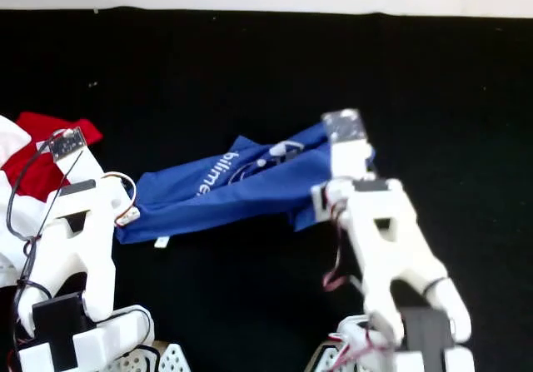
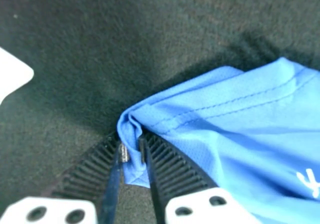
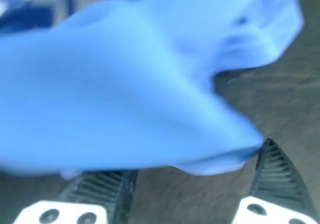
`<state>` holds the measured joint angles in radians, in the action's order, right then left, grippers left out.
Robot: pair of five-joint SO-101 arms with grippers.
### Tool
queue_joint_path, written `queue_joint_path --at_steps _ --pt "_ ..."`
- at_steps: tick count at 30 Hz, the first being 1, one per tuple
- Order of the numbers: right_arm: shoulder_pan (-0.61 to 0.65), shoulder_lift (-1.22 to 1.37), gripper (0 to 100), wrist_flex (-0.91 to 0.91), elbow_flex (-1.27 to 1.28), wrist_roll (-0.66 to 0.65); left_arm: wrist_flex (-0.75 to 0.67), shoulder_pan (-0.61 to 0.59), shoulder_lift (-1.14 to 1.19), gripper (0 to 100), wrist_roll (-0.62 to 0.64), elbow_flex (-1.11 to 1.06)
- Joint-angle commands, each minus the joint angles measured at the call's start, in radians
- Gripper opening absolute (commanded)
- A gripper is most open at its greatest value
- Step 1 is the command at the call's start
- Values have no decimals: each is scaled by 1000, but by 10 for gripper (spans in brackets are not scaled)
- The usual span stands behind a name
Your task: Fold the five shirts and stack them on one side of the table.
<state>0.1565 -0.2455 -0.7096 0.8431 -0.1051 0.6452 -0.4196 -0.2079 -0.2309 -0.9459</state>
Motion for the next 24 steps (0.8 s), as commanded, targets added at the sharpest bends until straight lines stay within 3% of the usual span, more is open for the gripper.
queue_joint_path --at_steps 1,10,16,20,24 --pt "-93 85 335 -8 -159 14 -23 -12 -4 9 8 -4" --pt "-99 -42 335 -466 -383 5 -23 -12 -4 9 8 -4" --pt "19 -85 335 -697 -387 -140 -23 -12 -4 9 9 -4" --pt "136 -82 335 -717 -314 -152 -25 -12 -4 9 9 -4" --pt "196 -56 335 -550 -170 -184 -25 -12 -4 9 9 -4"
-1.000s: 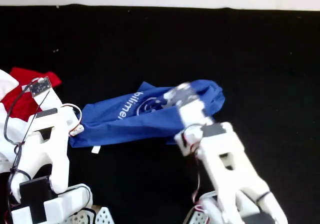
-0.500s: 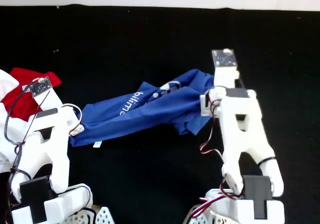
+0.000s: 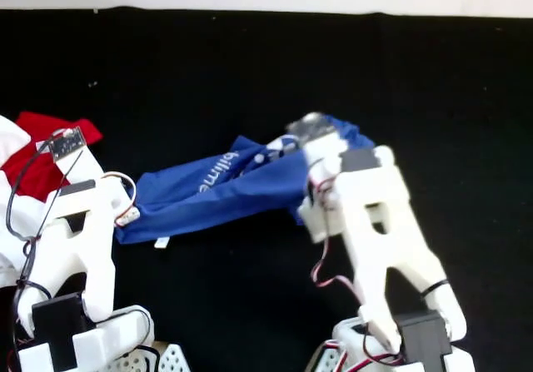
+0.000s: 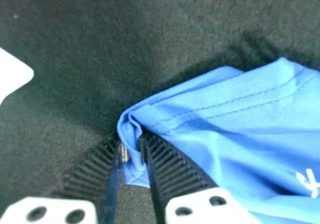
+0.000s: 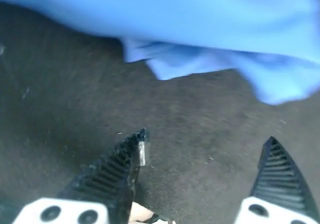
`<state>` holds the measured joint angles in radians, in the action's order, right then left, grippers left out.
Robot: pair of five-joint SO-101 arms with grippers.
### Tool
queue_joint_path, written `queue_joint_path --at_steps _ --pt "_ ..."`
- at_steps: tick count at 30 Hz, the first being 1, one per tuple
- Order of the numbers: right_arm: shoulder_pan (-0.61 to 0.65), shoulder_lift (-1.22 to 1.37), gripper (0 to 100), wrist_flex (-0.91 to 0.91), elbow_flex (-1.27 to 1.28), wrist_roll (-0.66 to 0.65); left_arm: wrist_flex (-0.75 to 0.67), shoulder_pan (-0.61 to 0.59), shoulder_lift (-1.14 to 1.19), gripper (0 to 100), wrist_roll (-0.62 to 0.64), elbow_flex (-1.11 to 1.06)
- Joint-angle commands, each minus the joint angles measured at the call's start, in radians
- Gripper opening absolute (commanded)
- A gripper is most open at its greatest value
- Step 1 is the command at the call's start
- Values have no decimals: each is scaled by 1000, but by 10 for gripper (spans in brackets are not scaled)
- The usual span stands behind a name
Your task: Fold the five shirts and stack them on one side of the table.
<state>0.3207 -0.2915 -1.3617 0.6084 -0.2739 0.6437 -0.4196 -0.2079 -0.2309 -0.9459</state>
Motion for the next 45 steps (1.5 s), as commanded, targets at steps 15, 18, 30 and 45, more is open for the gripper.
queue_joint_path --at_steps 15,18,30,45 --pt "-62 278 214 417 101 -17 -23 -12 -4 9 9 -4" --pt "-102 274 15 395 68 -15 -23 -12 -4 9 9 -4" --pt "-248 -136 6 151 24 -21 -23 -12 -4 9 9 -4" --pt "-16 -208 204 243 229 -17 -23 -12 -4 9 9 -4"
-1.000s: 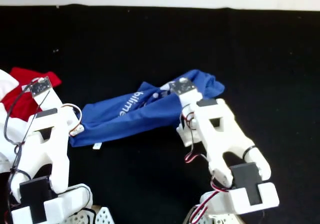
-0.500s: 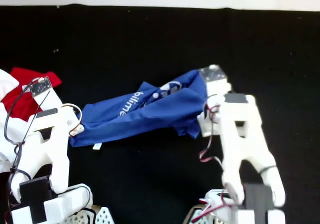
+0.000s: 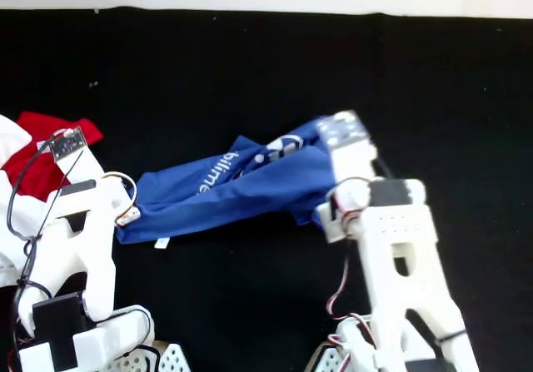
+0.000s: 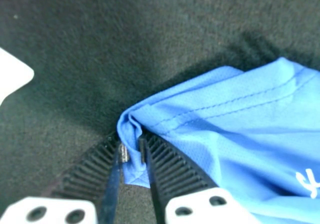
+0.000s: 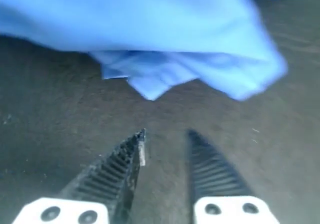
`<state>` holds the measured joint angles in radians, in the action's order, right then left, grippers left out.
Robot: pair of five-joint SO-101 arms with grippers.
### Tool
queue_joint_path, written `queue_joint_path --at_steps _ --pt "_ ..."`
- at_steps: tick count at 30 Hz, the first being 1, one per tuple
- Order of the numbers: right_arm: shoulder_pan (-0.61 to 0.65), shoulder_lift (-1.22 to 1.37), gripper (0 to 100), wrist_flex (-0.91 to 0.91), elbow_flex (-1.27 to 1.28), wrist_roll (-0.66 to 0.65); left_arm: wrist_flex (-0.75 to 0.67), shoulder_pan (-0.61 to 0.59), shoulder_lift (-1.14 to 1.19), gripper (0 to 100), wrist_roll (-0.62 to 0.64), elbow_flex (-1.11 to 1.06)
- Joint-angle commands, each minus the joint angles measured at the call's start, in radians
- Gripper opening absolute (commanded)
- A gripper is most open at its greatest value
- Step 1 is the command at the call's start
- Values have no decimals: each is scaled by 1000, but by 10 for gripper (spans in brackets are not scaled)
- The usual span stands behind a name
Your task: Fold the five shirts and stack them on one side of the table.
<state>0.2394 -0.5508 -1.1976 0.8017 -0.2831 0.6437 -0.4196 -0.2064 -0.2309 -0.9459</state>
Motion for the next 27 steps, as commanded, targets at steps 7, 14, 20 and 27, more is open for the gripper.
queue_joint_path --at_steps 7,14,20,27 --pt "77 292 173 228 -7 -6 -23 -12 -5 9 9 -4" --pt "76 515 173 229 -165 29 -23 -12 -5 9 9 -4" --pt "76 639 152 231 -300 75 -23 -12 -5 9 9 -4" --pt "74 651 5 226 -331 86 -23 -12 -5 9 9 -4"
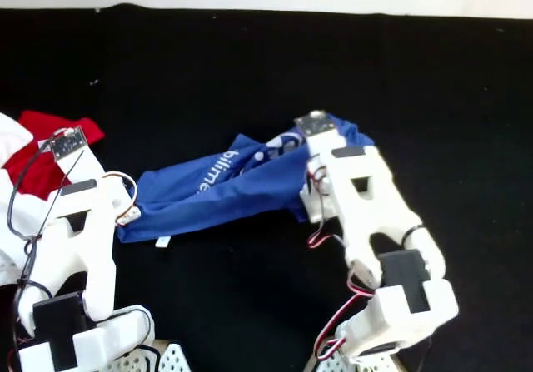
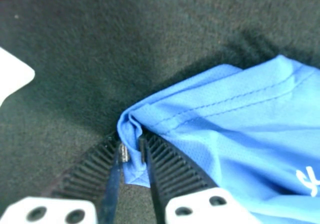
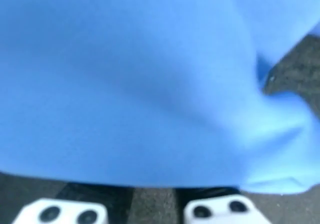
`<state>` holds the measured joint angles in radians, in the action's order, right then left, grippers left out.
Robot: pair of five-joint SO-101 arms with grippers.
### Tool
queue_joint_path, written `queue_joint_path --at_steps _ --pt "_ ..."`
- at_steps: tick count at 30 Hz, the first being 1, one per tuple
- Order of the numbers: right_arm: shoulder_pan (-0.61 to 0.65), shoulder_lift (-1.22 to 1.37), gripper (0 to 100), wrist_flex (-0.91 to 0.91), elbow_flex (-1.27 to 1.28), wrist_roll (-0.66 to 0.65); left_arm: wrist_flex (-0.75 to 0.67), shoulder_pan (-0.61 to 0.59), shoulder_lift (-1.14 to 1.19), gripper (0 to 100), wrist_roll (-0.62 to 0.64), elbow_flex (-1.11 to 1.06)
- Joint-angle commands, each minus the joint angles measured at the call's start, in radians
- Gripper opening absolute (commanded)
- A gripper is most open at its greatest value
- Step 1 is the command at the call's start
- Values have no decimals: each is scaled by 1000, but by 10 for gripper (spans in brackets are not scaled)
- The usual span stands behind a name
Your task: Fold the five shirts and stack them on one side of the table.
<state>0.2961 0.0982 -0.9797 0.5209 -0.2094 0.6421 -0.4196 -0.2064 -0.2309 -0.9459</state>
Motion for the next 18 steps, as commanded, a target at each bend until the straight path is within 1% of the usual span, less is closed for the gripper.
queue_joint_path --at_steps 1,5,8,14,18 --pt "18 1 5 5 -47 12 -21 -12 -5 9 9 -4" --pt "1 -5 5 -56 -48 12 -21 -12 -5 9 9 -4" --pt "-51 -87 5 -114 -35 12 -21 -12 -5 9 9 -4" --pt "-197 -469 5 -219 74 -12 -21 -12 -5 9 9 -4" --pt "-220 -702 5 -234 196 -98 -21 -12 -5 9 6 -2"
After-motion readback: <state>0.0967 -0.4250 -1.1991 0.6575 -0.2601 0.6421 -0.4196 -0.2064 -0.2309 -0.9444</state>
